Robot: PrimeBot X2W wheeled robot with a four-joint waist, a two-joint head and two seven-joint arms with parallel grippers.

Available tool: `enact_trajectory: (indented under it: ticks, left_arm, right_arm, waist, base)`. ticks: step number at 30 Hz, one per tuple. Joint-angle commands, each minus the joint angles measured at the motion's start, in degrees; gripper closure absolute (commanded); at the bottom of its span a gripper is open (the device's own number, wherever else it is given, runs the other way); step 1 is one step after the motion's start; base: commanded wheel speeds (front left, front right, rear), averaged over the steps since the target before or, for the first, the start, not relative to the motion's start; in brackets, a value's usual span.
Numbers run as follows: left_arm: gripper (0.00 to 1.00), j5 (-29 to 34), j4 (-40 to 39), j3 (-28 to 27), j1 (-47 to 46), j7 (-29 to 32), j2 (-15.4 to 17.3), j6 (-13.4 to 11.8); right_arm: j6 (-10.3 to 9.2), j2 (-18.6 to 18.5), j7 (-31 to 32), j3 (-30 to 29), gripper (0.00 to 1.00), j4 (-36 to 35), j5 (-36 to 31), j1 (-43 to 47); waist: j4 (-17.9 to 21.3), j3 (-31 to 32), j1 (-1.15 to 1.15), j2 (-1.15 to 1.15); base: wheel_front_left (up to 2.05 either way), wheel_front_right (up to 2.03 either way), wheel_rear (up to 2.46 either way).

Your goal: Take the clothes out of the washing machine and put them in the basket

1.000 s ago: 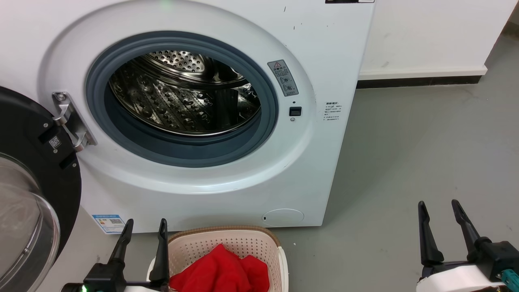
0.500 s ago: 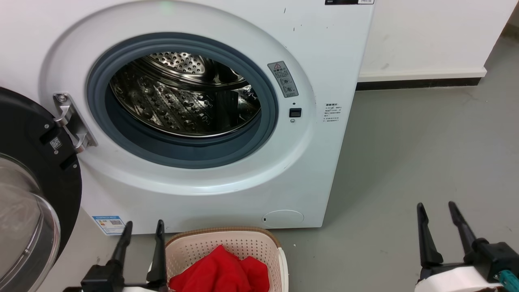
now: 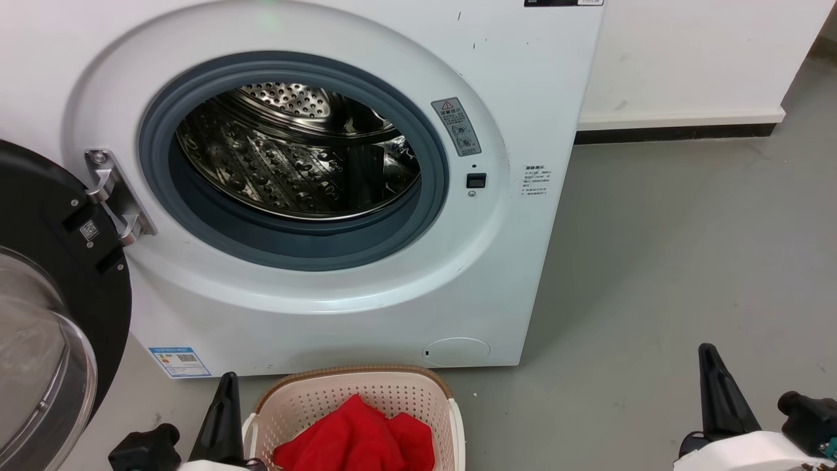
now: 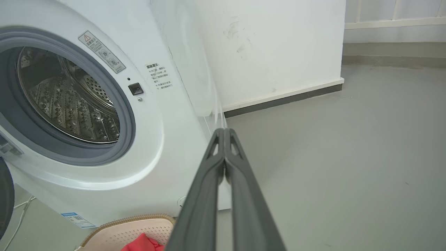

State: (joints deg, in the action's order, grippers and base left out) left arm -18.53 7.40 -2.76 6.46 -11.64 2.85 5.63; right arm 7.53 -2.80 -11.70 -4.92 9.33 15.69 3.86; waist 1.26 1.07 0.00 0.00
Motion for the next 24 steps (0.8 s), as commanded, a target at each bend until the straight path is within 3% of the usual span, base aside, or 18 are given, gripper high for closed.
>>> enact_trajectory:
  ticks: [1,24]
  left_arm:
    - [1.0,-2.9,-0.6,-0.4,-2.0,0.7,0.0,0.3]
    - [1.0,-25.2,1.5,-1.4,-5.5,6.1,0.0,0.8]
  right_arm:
    - [-0.01,-0.1,0.6,-0.1,1.0,-0.6,3.1,-1.7]
    - [-0.02,-0.1,6.1,-0.6,1.0,0.9,26.2,-4.5]
  waist:
    - [0.0,0.0,0.0,0.0]
    - [-0.3,-0.3,0.0,0.0]
  base:
    - [0.0,0.0,0.0]
    - [0.0,0.0,0.0]
